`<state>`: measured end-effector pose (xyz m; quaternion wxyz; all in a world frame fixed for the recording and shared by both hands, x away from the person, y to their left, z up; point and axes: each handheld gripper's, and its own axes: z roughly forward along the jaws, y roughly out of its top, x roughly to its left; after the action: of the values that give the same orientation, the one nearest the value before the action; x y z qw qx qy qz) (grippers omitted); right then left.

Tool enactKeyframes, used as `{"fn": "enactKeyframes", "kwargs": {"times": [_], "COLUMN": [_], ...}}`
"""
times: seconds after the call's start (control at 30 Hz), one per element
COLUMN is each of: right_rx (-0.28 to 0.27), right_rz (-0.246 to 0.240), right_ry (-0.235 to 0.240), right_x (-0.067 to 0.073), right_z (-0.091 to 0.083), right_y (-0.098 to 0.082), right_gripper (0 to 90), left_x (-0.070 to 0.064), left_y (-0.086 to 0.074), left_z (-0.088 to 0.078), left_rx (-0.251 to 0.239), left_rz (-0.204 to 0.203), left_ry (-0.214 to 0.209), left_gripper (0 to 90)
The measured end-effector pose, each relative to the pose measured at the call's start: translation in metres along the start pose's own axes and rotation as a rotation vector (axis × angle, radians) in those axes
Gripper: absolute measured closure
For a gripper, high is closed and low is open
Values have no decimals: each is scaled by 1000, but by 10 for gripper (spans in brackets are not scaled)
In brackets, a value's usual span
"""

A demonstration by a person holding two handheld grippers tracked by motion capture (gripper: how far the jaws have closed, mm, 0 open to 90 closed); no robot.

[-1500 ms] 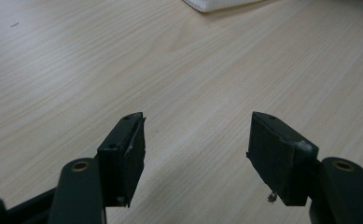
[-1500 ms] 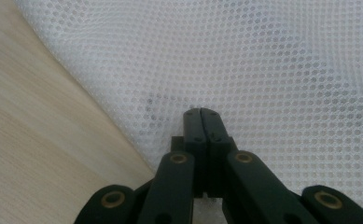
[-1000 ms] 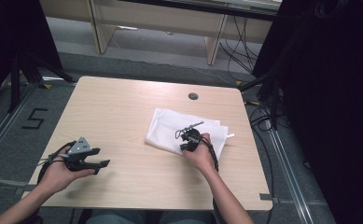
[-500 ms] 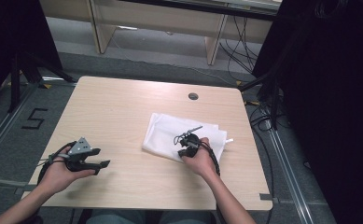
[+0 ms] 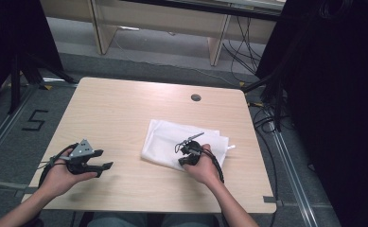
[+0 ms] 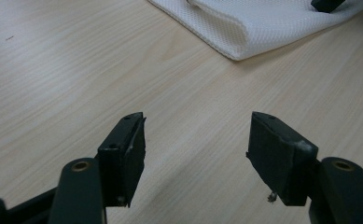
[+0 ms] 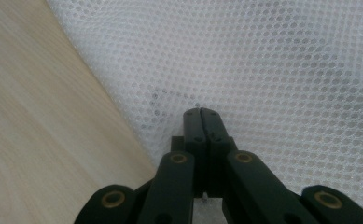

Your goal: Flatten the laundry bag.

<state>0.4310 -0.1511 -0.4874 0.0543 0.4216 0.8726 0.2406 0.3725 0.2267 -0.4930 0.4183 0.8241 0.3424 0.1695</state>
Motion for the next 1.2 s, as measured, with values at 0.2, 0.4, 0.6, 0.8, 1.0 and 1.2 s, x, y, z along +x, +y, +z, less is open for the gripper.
{"fn": "enactKeyframes", "kwargs": {"times": [0.2,0.4,0.6,0.8,1.0,1.2], "right_rx": [18,36,37,-75,-121,-95], "right_rz": [-16,-36,10,35,97,213], "right_ry": [20,39,68,27,-114,-170], "right_x": [5,12,12,3,-34,-65], "right_z": [-3,-4,-6,-28,-74,-88], "right_y": [-4,-8,-9,-7,-28,-72], "right_gripper": [900,900,861,851,891,887], "left_x": [0,-3,-5,-14,-23,-34], "left_y": [0,1,7,31,56,70], "left_z": [0,2,6,18,38,60], "left_rx": [7,-16,-11,-56,-36,-7], "left_rz": [-4,-20,1,16,-9,4], "left_ry": [-8,-8,-32,-86,-143,-158], "left_gripper": [363,363,365,451,558,752]}}
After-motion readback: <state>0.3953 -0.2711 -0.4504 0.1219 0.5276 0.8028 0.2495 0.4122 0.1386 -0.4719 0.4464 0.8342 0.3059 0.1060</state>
